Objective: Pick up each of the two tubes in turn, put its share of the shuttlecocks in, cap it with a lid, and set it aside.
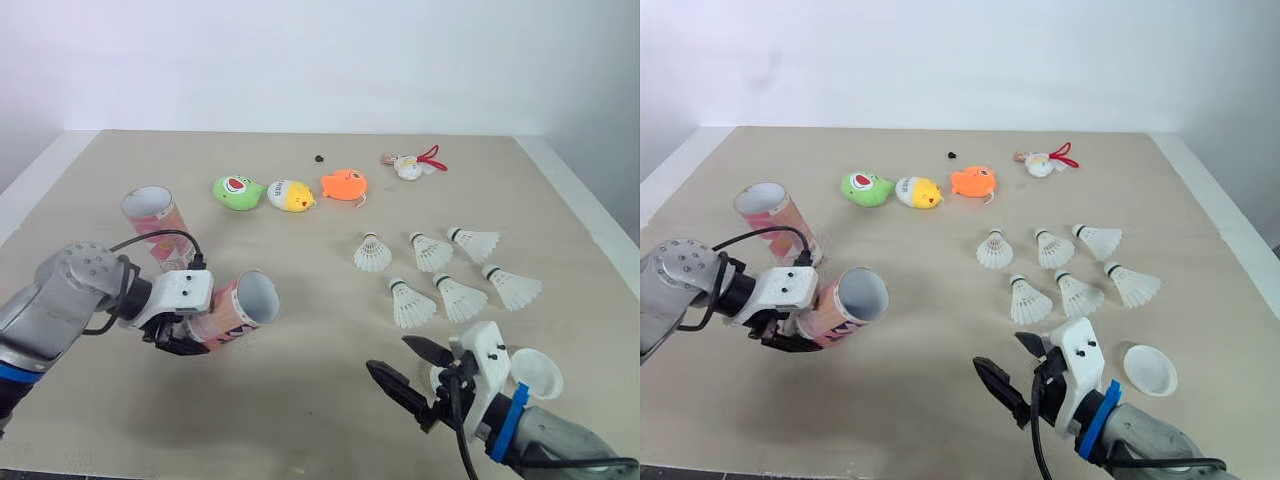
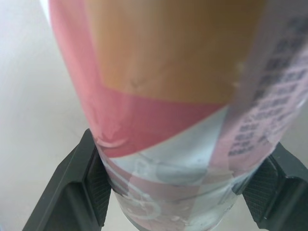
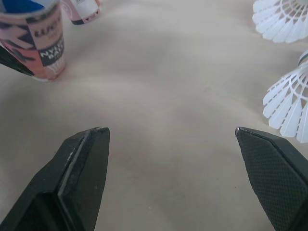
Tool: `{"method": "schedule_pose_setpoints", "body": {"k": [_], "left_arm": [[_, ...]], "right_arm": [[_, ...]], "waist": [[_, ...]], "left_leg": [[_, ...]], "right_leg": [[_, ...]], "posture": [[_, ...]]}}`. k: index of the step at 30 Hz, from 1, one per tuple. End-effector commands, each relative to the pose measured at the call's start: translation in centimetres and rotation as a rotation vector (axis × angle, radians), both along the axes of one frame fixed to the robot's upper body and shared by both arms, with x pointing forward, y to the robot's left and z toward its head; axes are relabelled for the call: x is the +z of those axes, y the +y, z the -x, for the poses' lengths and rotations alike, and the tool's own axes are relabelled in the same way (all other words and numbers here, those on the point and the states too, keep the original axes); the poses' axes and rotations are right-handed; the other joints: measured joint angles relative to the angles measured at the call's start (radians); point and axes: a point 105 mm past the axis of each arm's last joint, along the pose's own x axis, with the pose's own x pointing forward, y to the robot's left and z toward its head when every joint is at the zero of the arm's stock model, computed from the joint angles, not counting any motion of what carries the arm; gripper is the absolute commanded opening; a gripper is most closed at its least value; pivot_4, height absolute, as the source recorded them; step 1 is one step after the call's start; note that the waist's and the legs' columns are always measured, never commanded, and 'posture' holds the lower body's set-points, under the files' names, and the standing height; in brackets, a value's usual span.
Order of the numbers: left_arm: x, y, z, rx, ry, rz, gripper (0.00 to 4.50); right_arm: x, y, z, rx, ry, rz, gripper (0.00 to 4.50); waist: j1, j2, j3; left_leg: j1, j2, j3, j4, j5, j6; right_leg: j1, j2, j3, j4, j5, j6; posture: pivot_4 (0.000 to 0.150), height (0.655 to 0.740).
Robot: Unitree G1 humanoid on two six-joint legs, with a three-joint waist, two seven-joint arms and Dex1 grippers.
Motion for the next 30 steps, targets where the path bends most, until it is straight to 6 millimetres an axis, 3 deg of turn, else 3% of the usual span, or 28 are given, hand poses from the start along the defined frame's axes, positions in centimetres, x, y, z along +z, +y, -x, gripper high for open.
{"method": "schedule_pose_setpoints", "body": {"k": [1, 6, 10, 18, 30], "left_arm": [[-1.5, -0.5, 0.4, -0.028, 0.049, -0.011, 2.94], [-1.2, -1.4, 0.0, -0.05, 0.028, 0.006, 2.94], [-0.7, -2.5, -0.3, -0.073, -0.002, 0.024, 2.94], [-0.7, -3.2, -1.1, -0.091, -0.062, 0.01, 2.94], [-0.8, -4.6, -0.3, -0.055, -0.027, 0.101, 2.94]], "right_arm": [[1.1, 0.2, -0.4, -0.051, -0.079, 0.024, 4.5], [-0.3, 0.7, -1.5, -0.14, -0.091, 0.102, 4.5], [-1.5, -0.1, -2.1, -0.223, -0.069, 0.134, 4.5], [-1.8, -0.4, -3.7, -0.256, -0.105, 0.171, 4.5], [-2.1, -1.5, -5.0, -0.303, -0.123, 0.207, 4.5]], "waist": [[0.0, 0.001, 0.0], [0.001, 0.001, -0.001], [0.01, 0.001, -0.001], [0.017, 0.0, -0.001], [0.024, 0.001, -0.001]], "left_leg": [[0.0, 0.0, 0.0, 0.0, 0.001, 0.001], [0.0, -0.002, 0.0, 0.0, 0.002, 0.003], [-0.002, -0.005, -0.001, 0.0, 0.003, 0.004], [-0.007, -0.015, -0.001, 0.001, 0.005, 0.011], [-0.009, -0.018, -0.01, 0.002, 0.006, 0.013]], "right_leg": [[0.0, 0.0, 0.001, 0.0, 0.0, 0.0], [0.0, -0.003, 0.001, 0.0, 0.001, 0.002], [0.0, -0.008, 0.001, -0.001, 0.0, 0.005], [-0.001, -0.015, 0.002, -0.002, 0.002, 0.012], [0.0, -0.016, 0.002, -0.002, 0.002, 0.013]], "posture": [[0.15, 0.74], [0.15, 0.74], [0.15, 0.74], [0.15, 0.74], [0.15, 0.74]]}}
